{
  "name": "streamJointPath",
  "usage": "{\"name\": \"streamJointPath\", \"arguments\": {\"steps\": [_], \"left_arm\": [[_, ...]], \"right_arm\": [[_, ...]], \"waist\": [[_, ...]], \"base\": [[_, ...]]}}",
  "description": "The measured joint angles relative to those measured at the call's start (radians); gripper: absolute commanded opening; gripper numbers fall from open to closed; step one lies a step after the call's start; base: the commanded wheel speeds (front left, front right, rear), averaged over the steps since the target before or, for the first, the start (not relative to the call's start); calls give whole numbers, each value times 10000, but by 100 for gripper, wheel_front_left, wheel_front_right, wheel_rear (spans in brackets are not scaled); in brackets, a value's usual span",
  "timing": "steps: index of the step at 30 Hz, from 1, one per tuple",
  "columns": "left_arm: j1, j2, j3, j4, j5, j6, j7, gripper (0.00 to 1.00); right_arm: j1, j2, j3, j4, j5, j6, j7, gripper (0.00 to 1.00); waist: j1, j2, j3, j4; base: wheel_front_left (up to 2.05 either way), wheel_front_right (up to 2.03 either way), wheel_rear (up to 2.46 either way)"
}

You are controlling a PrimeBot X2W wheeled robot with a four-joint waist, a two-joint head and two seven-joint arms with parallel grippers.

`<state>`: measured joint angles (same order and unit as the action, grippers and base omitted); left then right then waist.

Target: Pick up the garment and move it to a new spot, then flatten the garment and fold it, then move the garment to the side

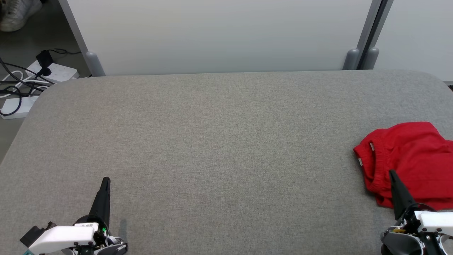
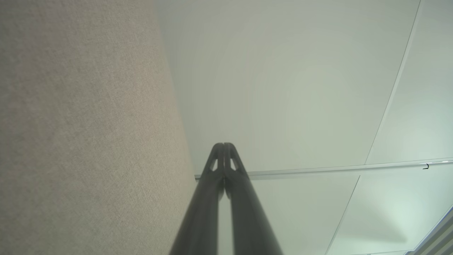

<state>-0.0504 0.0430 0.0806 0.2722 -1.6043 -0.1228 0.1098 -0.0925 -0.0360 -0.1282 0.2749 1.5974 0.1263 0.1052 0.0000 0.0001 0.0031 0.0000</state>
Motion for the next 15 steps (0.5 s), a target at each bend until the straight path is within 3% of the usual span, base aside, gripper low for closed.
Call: {"name": "streamJointPath", "arguments": {"steps": [15], "left_arm": [[0,0,0,0,0,0,0,0]], "right_arm": [[0,0,0,0,0,0,0,0]], "waist": [[0,0,0,0]], "base": [[0,0,0]]}}
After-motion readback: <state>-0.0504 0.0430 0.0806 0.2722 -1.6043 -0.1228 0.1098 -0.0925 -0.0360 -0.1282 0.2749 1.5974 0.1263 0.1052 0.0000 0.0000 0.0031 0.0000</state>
